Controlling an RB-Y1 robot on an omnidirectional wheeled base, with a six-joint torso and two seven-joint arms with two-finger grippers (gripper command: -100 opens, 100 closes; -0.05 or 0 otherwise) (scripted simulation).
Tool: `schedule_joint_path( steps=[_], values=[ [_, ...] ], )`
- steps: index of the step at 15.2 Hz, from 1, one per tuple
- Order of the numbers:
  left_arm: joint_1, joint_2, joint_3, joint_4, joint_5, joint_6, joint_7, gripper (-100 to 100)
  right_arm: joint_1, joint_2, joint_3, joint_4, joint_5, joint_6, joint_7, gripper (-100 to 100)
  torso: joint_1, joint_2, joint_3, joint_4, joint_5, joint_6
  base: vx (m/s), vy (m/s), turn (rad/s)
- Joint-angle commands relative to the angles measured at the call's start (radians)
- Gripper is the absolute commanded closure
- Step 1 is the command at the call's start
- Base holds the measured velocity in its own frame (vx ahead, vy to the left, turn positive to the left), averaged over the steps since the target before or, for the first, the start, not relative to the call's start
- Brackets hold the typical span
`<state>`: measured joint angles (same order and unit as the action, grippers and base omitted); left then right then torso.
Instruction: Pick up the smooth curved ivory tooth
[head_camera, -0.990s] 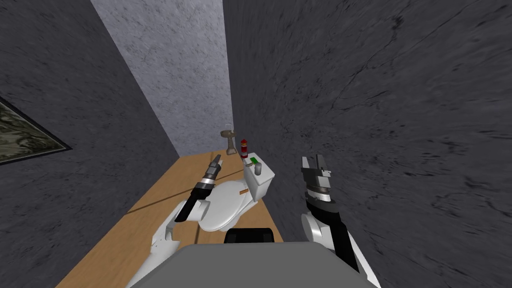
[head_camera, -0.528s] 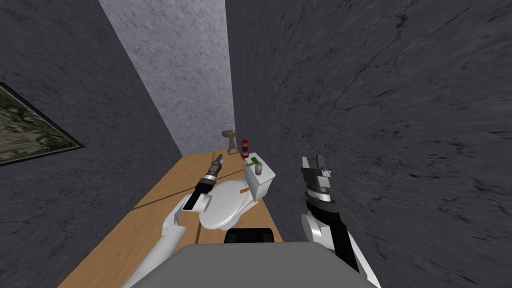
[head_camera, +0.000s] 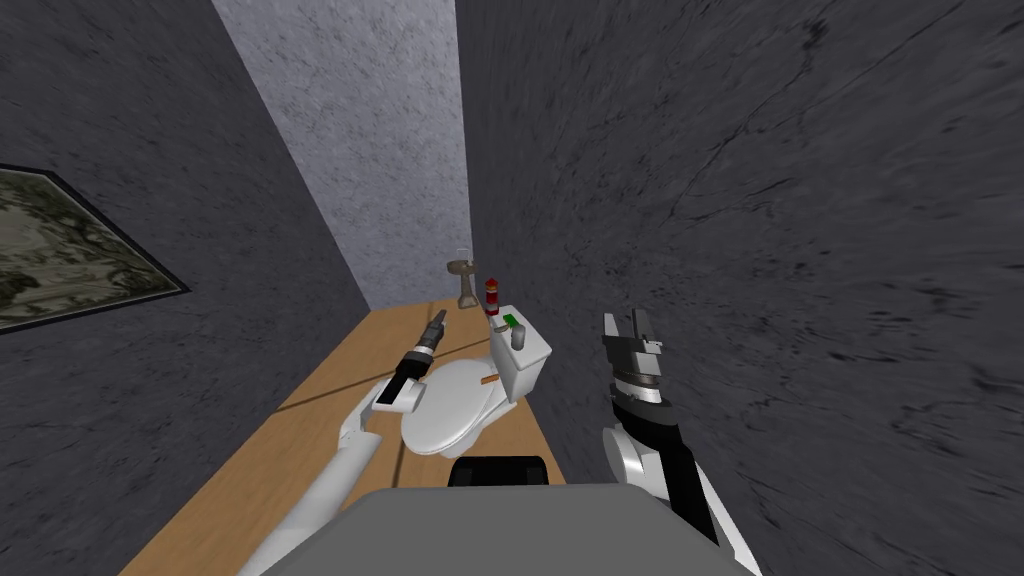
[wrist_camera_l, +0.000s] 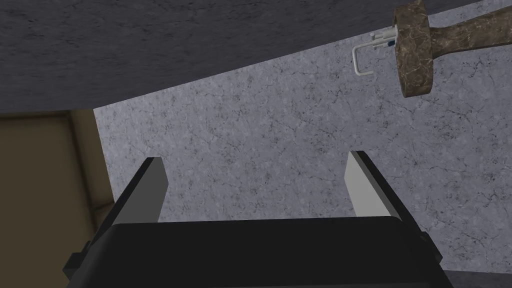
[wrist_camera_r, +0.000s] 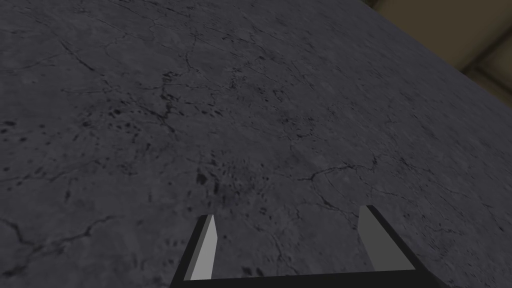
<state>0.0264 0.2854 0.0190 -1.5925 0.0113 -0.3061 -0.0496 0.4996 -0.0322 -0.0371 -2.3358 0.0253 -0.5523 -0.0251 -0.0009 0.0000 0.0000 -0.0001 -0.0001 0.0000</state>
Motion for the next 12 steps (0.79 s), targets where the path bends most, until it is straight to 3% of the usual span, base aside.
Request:
schedule_joint_path(
  steps=[1, 3, 4, 5, 6, 8, 9, 11, 12],
  values=[
    [-0.05, 0.011, 0.011, 0.05, 0.004, 0.02, -0.001, -100, 0.0, 0.0, 0.0, 0.0, 0.0, 0.0, 0.0, 0, 0.0, 0.0, 0.0, 0.0, 0.0, 0.0, -0.008, -0.016, 0.048],
    [-0.055, 0.011, 0.011, 0.082, 0.004, 0.02, -0.001, -100, 0.0, 0.0, 0.0, 0.0, 0.0, 0.0, 0.0, 0, 0.0, 0.0, 0.0, 0.0, 0.0, 0.0, -0.006, -0.016, 0.043],
    [-0.097, 0.015, 0.018, 0.119, 0.006, 0.034, -0.003, -100, 0.0, 0.0, 0.0, 0.0, 0.0, 0.0, 0.0, 0, 0.0, 0.0, 0.0, 0.0, 0.0, 0.0, -0.006, -0.013, 0.056],
    [-0.097, 0.015, 0.018, 0.143, 0.006, 0.034, -0.003, -100, 0.0, 0.0, 0.0, 0.0, 0.0, 0.0, 0.0, 0, 0.0, 0.0, 0.0, 0.0, 0.0, 0.0, -0.007, -0.017, 0.054],
    [-0.135, 0.019, 0.026, 0.169, 0.008, 0.048, -0.006, -100, 0.0, 0.0, 0.0, 0.0, 0.0, 0.0, 0.0, 0, 0.0, 0.0, 0.0, 0.0, 0.0, 0.0, -0.009, -0.025, 0.076],
    [-0.14, 0.019, 0.026, 0.205, 0.008, 0.048, -0.006, -100, 0.0, 0.0, 0.0, 0.0, 0.0, 0.0, 0.0, 0, -0.001, 0.0, 0.0, 0.0, 0.0, 0.0, -0.005, -0.023, 0.041],
    [-0.183, 0.02, 0.034, 0.232, 0.011, 0.062, -0.008, -100, 0.0, 0.0, 0.0, 0.0, 0.0, 0.0, 0.0, 0, -0.001, 0.0, 0.0, 0.0, 0.0, 0.0, -0.006, -0.019, 0.069],
    [-0.183, 0.02, 0.034, 0.266, 0.011, 0.062, -0.008, -100, 0.0, 0.0, 0.0, 0.0, 0.0, 0.0, 0.0, 0, -0.001, 0.0, 0.0, 0.0, 0.0, 0.0, -0.006, -0.018, 0.036],
    [-0.225, 0.021, 0.042, 0.307, 0.013, 0.075, -0.011, -100, 0.0, 0.0, 0.0, 0.0, 0.0, 0.0, 0.0, 0, 0.0, 0.0, 0.0, 0.0, 0.0, 0.0, -0.004, -0.015, 0.044]
  ],
)
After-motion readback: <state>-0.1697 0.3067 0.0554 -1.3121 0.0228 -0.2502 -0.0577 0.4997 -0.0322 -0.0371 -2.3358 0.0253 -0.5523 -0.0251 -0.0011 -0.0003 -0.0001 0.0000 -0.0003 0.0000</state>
